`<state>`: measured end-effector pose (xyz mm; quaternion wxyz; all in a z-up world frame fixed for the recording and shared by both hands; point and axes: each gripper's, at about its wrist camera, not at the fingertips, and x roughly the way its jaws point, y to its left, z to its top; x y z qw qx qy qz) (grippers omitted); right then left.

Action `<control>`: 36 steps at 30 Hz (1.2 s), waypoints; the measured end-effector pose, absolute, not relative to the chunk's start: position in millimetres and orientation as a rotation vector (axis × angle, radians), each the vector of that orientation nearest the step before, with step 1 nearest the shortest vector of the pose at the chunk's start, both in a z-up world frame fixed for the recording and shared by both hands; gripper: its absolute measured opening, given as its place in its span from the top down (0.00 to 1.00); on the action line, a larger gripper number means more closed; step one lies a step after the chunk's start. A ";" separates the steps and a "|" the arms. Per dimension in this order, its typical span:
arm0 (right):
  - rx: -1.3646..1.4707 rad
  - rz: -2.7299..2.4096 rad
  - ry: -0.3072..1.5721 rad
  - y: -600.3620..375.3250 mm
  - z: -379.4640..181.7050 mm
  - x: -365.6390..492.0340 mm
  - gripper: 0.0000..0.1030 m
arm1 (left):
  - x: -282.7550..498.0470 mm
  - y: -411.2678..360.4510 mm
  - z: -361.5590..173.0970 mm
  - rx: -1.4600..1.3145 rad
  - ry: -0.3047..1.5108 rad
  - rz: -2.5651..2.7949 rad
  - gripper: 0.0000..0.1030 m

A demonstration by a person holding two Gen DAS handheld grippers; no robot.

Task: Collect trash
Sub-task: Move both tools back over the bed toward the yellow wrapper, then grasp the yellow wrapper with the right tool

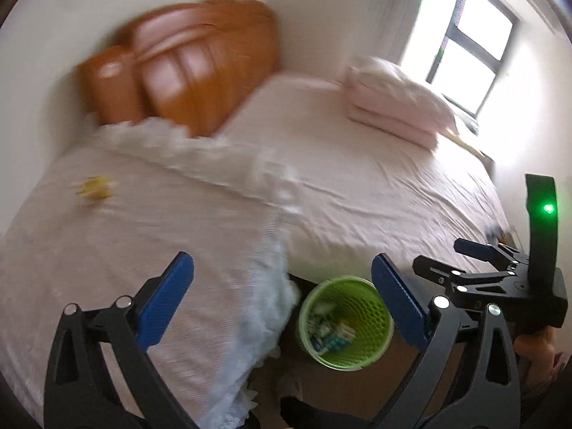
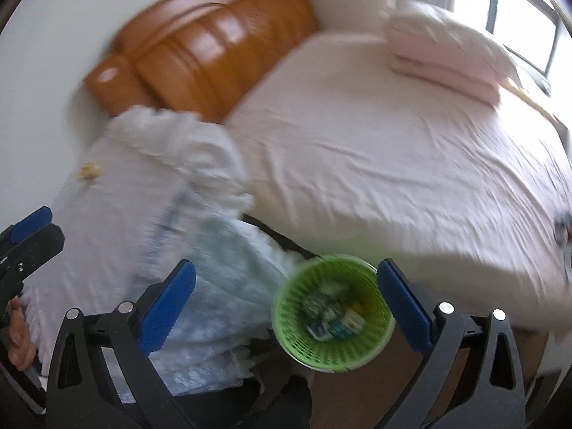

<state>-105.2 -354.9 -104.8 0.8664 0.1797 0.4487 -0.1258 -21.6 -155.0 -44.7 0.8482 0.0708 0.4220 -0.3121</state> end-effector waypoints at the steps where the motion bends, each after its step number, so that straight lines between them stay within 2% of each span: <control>1: 0.357 -0.225 0.935 -342.2 -100.1 -94.0 0.02 | -17.7 -141.7 -42.8 0.141 0.887 -0.616 0.08; 14: 0.175 0.090 0.979 -226.3 -93.5 -4.8 0.02 | 6.2 -27.0 -53.0 -0.026 0.919 -0.329 0.08; 27: 0.135 0.258 1.007 -175.0 -103.4 57.0 0.02 | 37.5 29.5 -69.6 -0.092 0.982 -0.185 0.08; 36: 0.050 0.271 1.049 -121.7 -135.9 191.1 0.02 | 70.0 66.1 -75.0 -0.108 1.000 -0.103 0.08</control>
